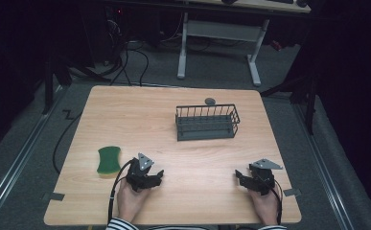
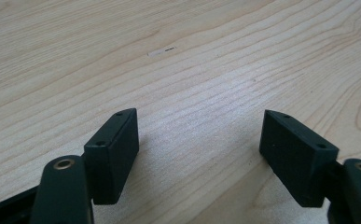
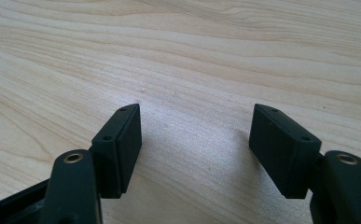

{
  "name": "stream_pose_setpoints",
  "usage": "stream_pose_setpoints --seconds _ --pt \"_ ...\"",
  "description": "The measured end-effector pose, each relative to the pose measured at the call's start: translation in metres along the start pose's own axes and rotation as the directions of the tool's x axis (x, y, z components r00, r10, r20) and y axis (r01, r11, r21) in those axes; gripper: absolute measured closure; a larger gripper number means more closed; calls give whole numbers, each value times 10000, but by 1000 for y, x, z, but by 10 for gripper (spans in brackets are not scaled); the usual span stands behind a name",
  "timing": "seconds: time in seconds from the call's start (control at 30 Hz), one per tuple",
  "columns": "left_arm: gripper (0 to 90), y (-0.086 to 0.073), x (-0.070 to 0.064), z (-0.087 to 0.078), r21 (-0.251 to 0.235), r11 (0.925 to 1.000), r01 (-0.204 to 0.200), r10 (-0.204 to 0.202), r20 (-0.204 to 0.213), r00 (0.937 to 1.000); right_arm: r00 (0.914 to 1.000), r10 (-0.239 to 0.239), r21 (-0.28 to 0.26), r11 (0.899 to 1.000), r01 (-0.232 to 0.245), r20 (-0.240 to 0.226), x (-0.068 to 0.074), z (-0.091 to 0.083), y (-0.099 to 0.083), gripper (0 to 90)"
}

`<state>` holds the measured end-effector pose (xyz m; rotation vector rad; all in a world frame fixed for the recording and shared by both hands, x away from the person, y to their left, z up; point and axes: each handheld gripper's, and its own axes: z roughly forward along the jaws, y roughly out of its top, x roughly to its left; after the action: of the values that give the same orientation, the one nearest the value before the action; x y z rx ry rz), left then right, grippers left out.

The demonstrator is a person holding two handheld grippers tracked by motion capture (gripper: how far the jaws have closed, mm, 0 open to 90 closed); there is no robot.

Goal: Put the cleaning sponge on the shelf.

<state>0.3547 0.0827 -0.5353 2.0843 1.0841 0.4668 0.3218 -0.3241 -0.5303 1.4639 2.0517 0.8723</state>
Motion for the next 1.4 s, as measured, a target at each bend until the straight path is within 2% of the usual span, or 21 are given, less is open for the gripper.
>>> stream_pose_setpoints --seconds 0.8,1.1,1.3,1.4 --pt "271 0 0 0 22 10000 -5 5 21 10000 10000 -35 32 10000 35 -31 1 0 0 329" --pt "266 0 -1 0 19 10000 63 -63 -36 10000 9998 -129 -3 9999 129 -155 -1 1 1 350" --pt "264 1 -3 1 7 9995 331 -331 -177 9993 10000 -19 -57 10000 19 -70 -3 2 3 413" --pt "265 2 -2 1 4 9981 618 -618 -114 9980 10000 17 -80 10000 -17 -61 -3 3 4 419"
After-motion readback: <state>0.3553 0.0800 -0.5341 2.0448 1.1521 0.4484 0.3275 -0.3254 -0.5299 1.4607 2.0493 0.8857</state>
